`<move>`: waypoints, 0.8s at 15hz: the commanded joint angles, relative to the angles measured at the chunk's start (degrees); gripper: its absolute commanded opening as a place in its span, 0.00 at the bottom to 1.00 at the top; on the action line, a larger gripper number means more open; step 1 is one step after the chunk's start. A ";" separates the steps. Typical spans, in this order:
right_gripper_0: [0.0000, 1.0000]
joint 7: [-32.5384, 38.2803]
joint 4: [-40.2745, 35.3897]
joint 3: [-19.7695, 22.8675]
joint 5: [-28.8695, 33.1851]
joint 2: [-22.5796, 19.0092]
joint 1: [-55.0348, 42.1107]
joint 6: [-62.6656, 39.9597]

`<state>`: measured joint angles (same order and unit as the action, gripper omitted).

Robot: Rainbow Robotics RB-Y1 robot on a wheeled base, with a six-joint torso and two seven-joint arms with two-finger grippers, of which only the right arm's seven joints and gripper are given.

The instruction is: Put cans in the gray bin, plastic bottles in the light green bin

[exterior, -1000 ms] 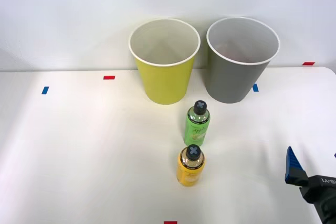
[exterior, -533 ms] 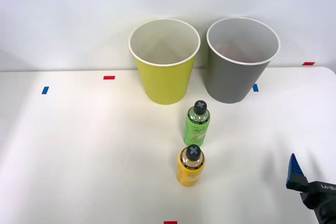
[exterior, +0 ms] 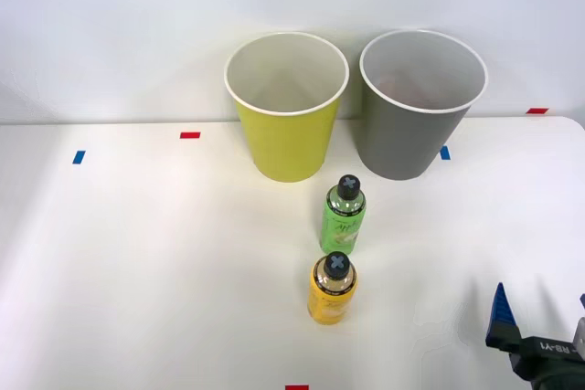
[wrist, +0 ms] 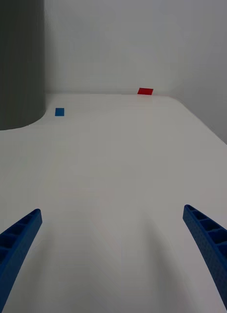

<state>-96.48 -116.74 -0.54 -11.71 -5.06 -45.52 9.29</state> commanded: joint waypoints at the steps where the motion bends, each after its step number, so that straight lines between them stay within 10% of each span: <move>1: 1.00 6.74 5.74 -1.22 5.55 -0.65 -0.36 8.12; 12: 1.00 11.75 14.62 -10.10 14.61 -6.63 -1.68 26.66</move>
<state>-84.85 -103.60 -9.50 3.30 -11.20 -47.57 33.53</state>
